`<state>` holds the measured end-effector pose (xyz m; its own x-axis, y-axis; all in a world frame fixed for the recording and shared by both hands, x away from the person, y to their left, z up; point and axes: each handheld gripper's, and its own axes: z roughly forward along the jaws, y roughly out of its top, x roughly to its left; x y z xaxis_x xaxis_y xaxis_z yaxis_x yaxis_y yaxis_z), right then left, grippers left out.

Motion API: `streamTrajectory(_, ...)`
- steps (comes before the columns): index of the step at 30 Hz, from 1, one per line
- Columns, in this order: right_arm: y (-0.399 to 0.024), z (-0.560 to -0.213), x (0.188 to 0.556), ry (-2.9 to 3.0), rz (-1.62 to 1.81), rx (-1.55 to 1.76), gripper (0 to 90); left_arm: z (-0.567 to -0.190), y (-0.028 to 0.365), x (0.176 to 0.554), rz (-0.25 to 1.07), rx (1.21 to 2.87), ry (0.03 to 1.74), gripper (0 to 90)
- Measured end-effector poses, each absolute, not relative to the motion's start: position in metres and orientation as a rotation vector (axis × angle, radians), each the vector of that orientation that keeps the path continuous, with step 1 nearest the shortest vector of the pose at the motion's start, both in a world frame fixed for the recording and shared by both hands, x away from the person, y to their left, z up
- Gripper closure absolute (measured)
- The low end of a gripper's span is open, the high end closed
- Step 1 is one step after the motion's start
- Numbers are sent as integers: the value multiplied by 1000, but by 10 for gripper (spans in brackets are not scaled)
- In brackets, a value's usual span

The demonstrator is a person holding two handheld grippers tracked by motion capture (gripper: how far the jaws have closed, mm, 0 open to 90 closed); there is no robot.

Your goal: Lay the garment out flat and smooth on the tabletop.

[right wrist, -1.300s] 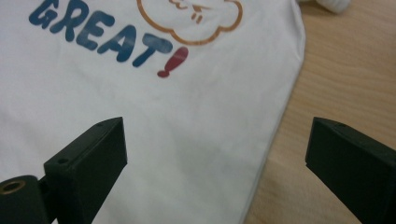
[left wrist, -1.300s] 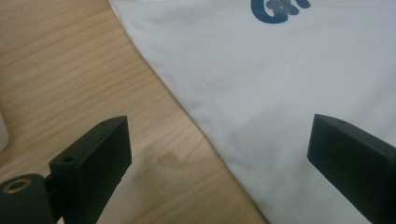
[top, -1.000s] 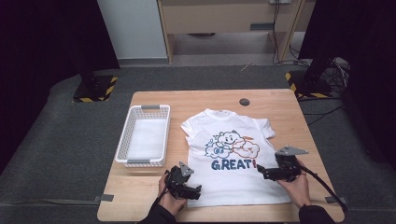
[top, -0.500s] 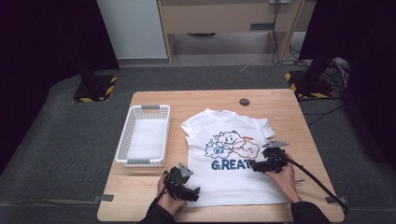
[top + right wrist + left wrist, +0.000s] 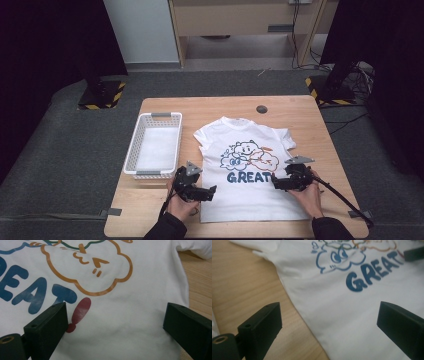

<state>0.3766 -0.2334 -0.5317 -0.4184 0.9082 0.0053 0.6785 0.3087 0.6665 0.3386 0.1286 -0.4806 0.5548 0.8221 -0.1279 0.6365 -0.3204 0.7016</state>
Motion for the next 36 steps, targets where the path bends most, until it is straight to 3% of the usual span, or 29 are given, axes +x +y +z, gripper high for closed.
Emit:
streamTrajectory(7, -233, -534, 375, 2219, 865, 1394, 6, -460, 120, 367, 371, 2002, 1188, 49)
streamTrajectory(21, -233, -536, 375, 2207, 889, 1378, 3, -442, 127, 415, 445, 1873, 1246, 59)
streamTrajectory(36, -233, -537, 375, 2197, 894, 1379, 3, -477, 122, 460, 470, 1843, 1365, 149)
